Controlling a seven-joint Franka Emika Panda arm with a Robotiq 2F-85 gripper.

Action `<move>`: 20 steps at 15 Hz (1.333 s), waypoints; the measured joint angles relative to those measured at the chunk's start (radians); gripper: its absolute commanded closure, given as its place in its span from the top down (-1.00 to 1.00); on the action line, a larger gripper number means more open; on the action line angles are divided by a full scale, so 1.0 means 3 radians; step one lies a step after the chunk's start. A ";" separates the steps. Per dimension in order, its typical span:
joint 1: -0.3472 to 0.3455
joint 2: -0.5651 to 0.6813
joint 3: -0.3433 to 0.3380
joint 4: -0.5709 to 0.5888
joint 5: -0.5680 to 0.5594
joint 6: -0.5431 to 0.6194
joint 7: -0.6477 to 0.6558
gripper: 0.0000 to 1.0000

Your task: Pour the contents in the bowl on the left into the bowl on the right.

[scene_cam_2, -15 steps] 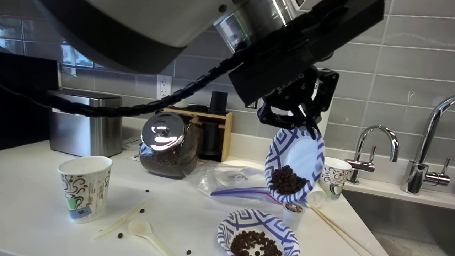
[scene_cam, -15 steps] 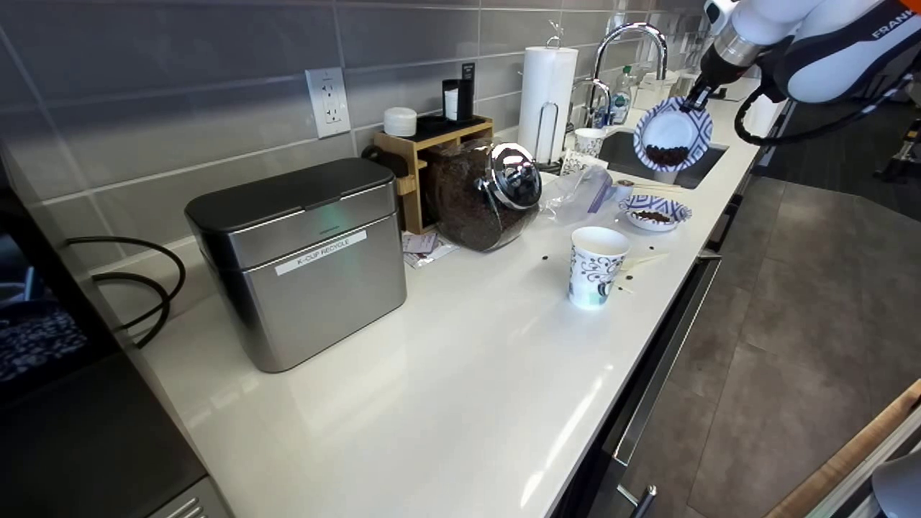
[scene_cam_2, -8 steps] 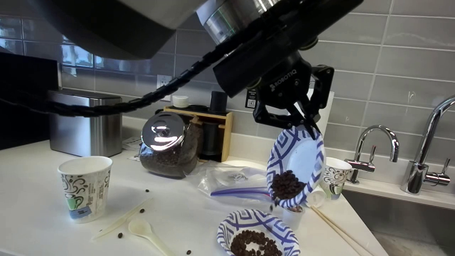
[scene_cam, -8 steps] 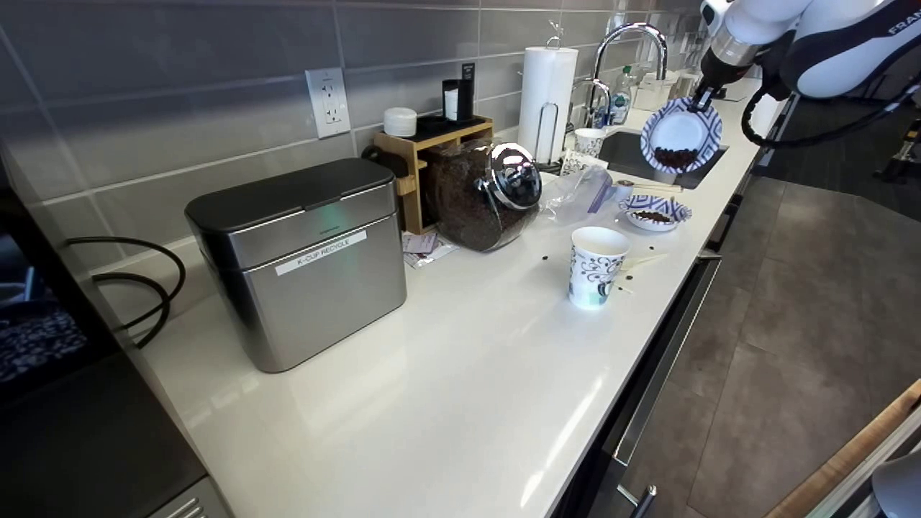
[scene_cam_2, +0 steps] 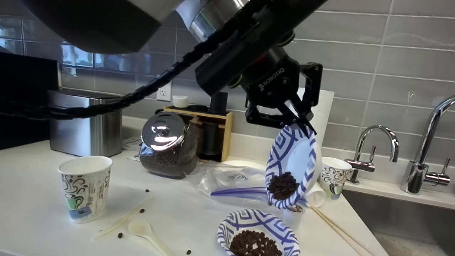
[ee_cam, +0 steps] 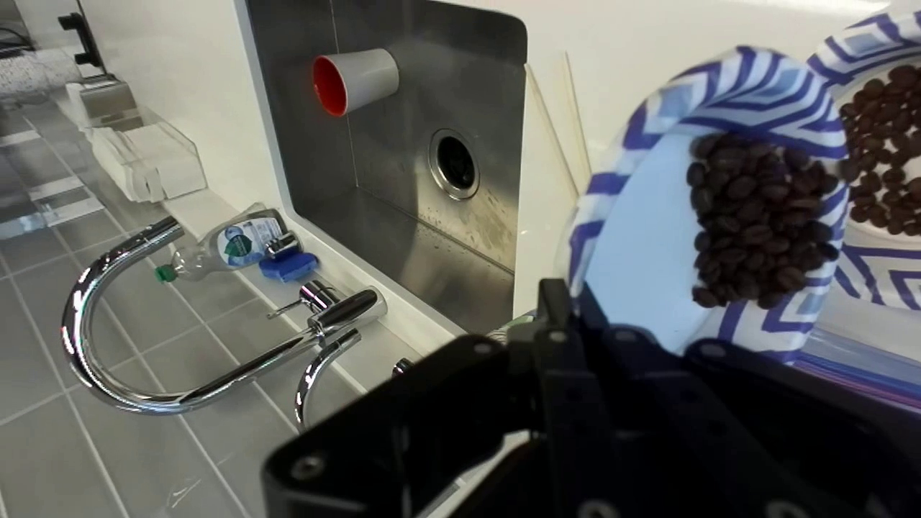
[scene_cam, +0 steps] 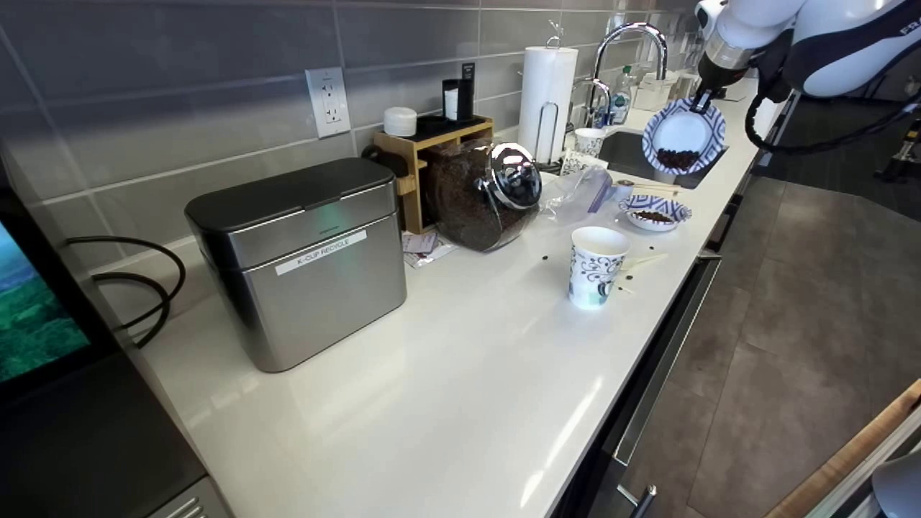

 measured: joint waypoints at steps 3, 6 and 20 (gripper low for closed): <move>0.0000 -0.0020 0.0064 -0.0009 -0.0163 -0.0114 0.0210 -0.99; 0.0001 -0.0020 0.0112 -0.0015 -0.0260 -0.0208 0.0296 -0.95; 0.0000 -0.0045 0.0167 0.0027 -0.0683 -0.0213 0.0309 -0.99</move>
